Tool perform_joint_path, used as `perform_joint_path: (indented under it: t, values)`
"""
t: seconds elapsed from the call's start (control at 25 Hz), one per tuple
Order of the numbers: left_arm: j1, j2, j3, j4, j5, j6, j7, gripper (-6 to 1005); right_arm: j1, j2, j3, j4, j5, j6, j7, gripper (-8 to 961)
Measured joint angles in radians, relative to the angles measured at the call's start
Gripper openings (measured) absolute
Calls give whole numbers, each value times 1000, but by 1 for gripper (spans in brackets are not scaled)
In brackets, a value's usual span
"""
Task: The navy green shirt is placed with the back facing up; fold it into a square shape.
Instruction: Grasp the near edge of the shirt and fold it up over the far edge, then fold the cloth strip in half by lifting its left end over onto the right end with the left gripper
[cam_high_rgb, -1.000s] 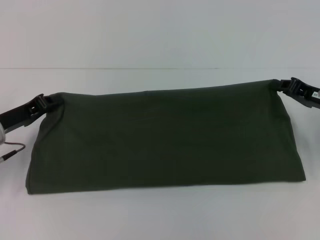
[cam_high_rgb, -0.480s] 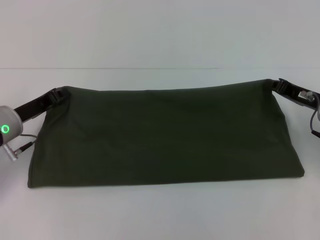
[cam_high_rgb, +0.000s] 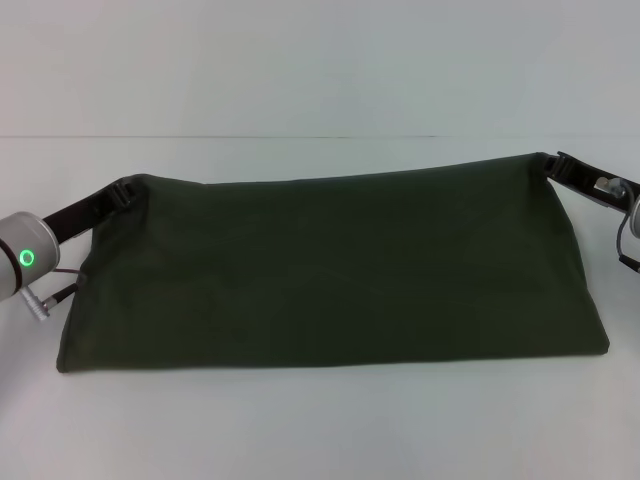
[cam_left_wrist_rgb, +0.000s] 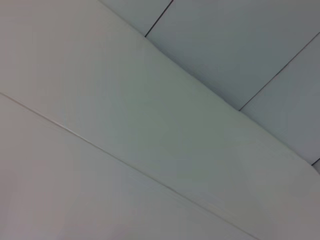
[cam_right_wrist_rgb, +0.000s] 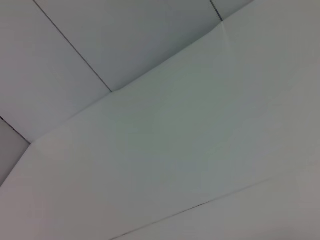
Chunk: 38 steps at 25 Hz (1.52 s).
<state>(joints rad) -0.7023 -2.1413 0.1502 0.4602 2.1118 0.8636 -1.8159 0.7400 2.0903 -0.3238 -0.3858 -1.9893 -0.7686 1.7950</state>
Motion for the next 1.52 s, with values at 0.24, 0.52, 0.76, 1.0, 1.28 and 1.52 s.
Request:
perform_joint_path:
  t: [0.24, 0.52, 0.76, 1.0, 1.28, 1.52]
  values:
    - [-5, -21, 0, -12, -55, -62, 80, 141, 27, 3, 0, 39, 16, 91, -76, 40]
    - [-8, -23, -5, -118, -294, -129, 359, 144, 45, 4, 0, 60, 74, 151, -147, 140]
    - [1, -23, -5, -142, -368, -123, 450, 232, 23, 2, 0, 67, 140, 124, -196, 473]
    - [24, -22, -4, -135, -378, -107, 479, 480, -24, -2, 5, 53, 144, 9, -210, 622]
    - [82, -7, 1, -129, -425, -20, 446, 810, -85, -5, 1, 40, 159, -220, -345, 830]
    - [165, 62, 171, -119, -414, 218, 259, 846, -122, -6, -105, 9, 150, -439, -518, 940]
